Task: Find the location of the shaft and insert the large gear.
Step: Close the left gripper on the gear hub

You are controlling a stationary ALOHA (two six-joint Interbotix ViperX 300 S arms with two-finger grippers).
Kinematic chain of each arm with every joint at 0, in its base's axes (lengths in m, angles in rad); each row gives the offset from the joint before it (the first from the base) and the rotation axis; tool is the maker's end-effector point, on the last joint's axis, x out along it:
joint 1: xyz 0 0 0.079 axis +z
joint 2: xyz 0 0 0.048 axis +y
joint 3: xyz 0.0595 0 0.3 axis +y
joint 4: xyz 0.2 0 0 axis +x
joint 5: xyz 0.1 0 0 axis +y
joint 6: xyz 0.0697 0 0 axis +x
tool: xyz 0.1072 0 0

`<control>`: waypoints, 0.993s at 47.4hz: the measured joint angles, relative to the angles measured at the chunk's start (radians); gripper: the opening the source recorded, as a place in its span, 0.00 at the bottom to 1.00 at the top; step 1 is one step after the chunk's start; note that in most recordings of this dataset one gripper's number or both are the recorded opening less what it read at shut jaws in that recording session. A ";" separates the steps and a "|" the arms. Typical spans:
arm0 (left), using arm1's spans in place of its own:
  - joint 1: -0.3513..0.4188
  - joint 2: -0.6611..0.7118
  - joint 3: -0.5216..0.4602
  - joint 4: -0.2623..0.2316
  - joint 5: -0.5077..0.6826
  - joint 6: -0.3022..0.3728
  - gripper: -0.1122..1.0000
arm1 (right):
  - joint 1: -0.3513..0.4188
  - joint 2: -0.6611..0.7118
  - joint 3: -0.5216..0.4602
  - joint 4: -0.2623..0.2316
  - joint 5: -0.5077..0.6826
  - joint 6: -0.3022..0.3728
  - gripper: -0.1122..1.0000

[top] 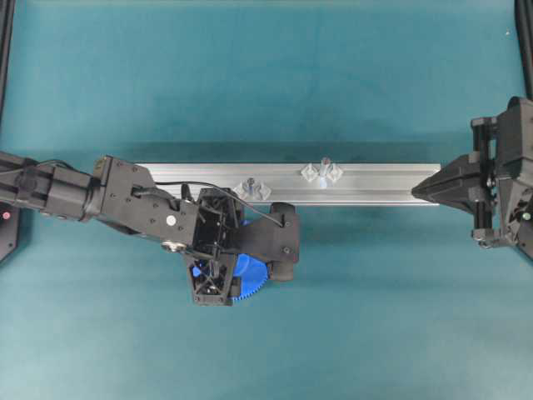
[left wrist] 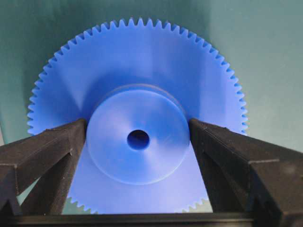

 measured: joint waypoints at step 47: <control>-0.002 -0.005 -0.003 0.000 0.023 0.011 0.73 | 0.000 0.000 0.000 0.000 0.002 0.000 0.13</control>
